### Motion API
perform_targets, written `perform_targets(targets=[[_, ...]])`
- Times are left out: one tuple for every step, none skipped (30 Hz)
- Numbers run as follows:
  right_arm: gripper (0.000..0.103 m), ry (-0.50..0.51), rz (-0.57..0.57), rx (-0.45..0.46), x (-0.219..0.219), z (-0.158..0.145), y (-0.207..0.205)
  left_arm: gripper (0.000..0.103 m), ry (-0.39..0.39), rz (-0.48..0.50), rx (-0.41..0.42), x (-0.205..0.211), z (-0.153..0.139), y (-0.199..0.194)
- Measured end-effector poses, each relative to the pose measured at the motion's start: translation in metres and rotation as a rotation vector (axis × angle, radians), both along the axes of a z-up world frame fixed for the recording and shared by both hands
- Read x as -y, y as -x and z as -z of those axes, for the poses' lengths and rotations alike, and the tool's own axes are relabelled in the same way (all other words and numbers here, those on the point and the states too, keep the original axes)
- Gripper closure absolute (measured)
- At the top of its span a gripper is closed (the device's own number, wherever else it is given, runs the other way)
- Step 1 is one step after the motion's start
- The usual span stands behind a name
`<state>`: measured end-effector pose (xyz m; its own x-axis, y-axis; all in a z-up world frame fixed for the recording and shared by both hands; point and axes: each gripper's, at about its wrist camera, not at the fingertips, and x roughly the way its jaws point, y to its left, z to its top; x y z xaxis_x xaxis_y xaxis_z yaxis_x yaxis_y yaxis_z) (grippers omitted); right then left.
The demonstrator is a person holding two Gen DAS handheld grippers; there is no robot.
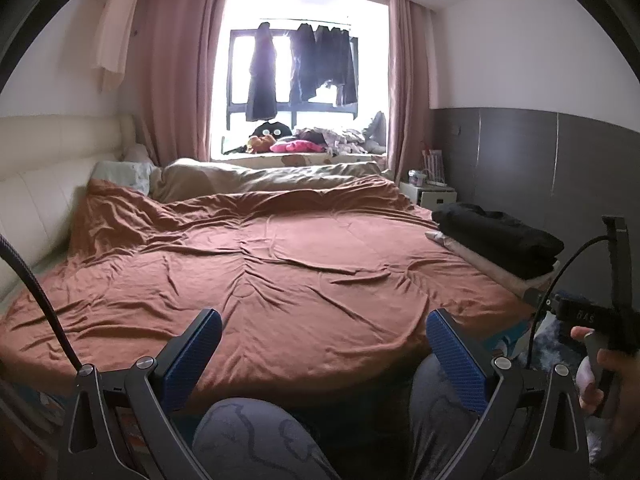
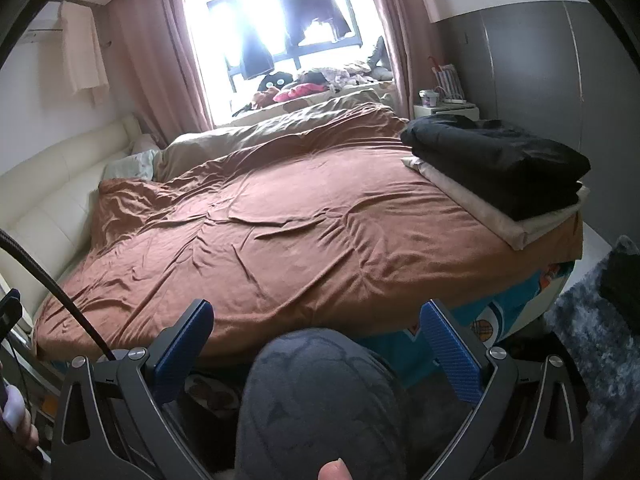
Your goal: Fold large clothes
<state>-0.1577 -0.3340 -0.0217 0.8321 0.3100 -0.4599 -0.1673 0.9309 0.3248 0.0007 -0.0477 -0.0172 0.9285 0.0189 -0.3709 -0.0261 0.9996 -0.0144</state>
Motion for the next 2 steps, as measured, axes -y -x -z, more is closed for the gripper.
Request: perform_targets(targets=[[0.0, -0.003, 0.002, -0.003, 0.0012, 0.0008, -0.0021, 0.0, 0.0, -0.003, -0.001, -0.0004, -0.0003, -0.001], [0.0, -0.012, 0.004, -0.004, 0.0016, 0.0011, -0.0044, 0.0, 0.003, -0.003, -0.003, -0.0011, -0.001, -0.0031]])
